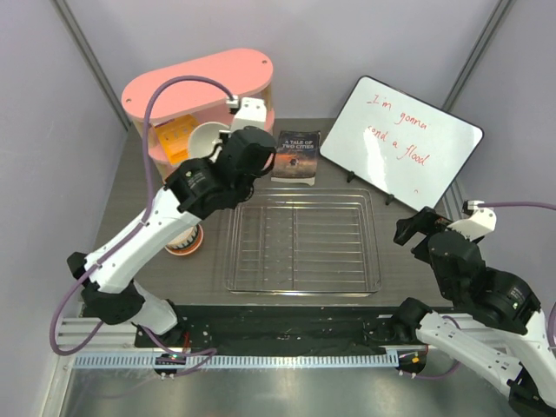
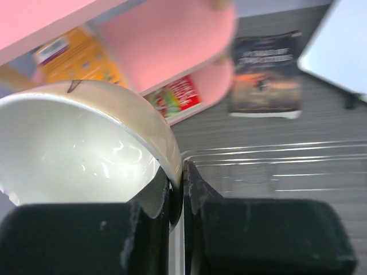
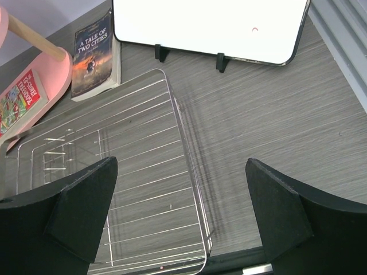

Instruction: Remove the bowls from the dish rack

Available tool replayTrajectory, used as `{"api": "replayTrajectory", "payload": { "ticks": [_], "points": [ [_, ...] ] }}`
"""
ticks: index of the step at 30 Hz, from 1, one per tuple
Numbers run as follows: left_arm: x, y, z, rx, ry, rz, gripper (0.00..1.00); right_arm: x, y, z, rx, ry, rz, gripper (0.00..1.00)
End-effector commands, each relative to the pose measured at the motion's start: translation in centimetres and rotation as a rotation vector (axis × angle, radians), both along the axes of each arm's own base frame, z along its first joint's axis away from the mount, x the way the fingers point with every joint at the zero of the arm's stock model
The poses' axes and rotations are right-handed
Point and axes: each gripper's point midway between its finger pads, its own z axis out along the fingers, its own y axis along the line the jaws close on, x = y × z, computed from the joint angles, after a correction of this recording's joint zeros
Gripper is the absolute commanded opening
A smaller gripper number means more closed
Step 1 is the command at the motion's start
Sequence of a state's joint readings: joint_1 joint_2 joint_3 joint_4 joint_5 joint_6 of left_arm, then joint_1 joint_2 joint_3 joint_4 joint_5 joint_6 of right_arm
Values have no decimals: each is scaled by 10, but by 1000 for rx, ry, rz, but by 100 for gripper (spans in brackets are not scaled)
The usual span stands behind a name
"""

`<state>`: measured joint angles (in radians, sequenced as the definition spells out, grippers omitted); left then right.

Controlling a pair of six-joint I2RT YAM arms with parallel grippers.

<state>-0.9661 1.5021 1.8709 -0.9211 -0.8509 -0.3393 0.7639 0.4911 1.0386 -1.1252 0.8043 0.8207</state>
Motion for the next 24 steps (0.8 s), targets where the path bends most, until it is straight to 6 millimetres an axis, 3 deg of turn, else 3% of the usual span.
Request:
{"api": "replayTrajectory", "payload": {
  "ticks": [1,5,8,17,24],
  "points": [
    [-3,81,-50,176,103,248,0,9,14,1,53,-22,13,100],
    [-12,127,-82,140,189,354,0,12,19,-5,41,-11,28,100],
    [-20,144,-105,124,241,393,0,14,22,-8,35,-5,35,100],
    [-30,172,-154,112,376,435,0,18,34,-23,38,26,67,100],
    [-32,175,-199,28,523,410,0,17,35,-27,36,33,74,99]
  ]
}}
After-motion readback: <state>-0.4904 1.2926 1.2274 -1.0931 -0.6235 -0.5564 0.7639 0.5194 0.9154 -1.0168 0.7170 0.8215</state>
